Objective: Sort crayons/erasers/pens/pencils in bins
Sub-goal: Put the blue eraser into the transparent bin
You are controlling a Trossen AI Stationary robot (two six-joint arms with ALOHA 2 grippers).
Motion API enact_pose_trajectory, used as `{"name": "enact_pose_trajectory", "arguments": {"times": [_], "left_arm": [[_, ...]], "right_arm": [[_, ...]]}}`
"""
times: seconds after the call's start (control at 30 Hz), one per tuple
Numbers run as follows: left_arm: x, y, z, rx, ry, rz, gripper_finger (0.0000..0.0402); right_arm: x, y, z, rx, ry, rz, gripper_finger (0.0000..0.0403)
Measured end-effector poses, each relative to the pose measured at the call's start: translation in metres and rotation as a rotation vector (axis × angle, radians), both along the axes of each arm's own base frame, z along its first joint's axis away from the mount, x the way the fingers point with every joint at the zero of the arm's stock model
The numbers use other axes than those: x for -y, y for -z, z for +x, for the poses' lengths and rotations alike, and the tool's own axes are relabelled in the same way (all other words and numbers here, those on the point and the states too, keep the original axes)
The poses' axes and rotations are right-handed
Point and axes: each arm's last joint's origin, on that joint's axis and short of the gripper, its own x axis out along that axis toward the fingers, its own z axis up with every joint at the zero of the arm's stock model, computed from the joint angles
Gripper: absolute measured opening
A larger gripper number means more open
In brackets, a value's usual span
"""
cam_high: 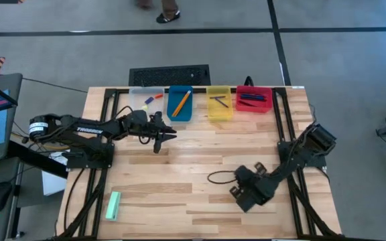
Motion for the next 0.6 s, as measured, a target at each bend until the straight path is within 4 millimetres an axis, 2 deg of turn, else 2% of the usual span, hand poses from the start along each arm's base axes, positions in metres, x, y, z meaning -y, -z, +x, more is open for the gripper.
{"name": "enact_pose_trajectory", "arguments": {"times": [0.23, 0.6], "left_arm": [[0.005, 0.002, 0.000, -0.019, 0.033, -0.107, 0.0090], [0.006, 0.004, -0.001, -0.043, -0.053, -0.354, 0.0101]], "right_arm": [[0.027, -0.001, 0.029, -0.030, -0.195, -0.106, 0.0076], [0.078, -0.007, 0.080, -0.023, -0.448, -0.291, 0.0076]]}}
